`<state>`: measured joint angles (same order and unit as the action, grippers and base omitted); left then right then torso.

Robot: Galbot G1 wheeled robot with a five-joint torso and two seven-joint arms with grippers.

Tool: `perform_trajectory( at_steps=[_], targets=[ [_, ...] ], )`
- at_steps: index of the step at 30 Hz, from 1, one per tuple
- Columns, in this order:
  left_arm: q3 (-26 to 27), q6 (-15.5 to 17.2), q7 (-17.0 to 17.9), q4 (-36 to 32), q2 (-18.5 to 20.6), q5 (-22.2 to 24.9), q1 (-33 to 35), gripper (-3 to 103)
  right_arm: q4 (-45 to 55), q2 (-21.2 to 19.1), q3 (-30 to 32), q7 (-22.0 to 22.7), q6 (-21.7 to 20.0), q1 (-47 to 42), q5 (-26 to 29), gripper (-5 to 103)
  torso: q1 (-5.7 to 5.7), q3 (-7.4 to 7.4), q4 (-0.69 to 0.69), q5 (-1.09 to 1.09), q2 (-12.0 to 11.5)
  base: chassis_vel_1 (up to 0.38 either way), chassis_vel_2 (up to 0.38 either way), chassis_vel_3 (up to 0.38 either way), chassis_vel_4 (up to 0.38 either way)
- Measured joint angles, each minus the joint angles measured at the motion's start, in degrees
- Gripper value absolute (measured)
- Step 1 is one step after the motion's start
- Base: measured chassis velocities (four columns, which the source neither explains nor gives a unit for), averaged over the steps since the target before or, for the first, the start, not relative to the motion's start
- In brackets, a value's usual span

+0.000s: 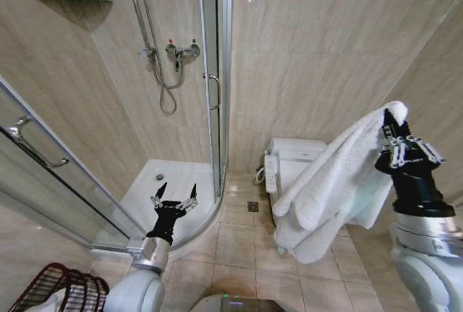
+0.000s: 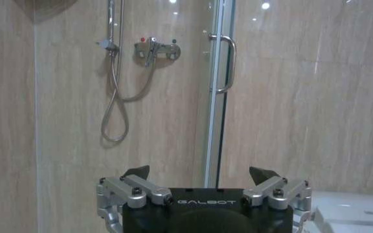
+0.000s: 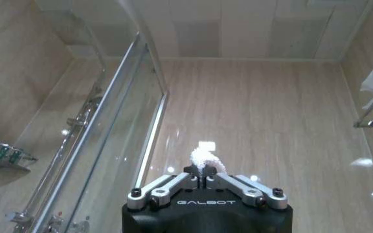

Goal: Discard the used towel into the hamper.

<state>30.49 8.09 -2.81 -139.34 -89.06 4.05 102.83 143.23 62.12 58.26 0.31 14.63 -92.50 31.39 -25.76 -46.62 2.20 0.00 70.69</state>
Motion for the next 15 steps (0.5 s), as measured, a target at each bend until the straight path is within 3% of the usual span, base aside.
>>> perform_trajectory(
  at_steps=[15],
  targets=[
    [0.00,0.00,0.00,0.00,0.00,0.00,0.00,100,0.00,0.36,-0.25,-0.19,0.10,0.00,-0.03,2,-2.24,-2.72,0.00,0.00,4.95,0.000,0.000,0.000,0.000]
  ],
)
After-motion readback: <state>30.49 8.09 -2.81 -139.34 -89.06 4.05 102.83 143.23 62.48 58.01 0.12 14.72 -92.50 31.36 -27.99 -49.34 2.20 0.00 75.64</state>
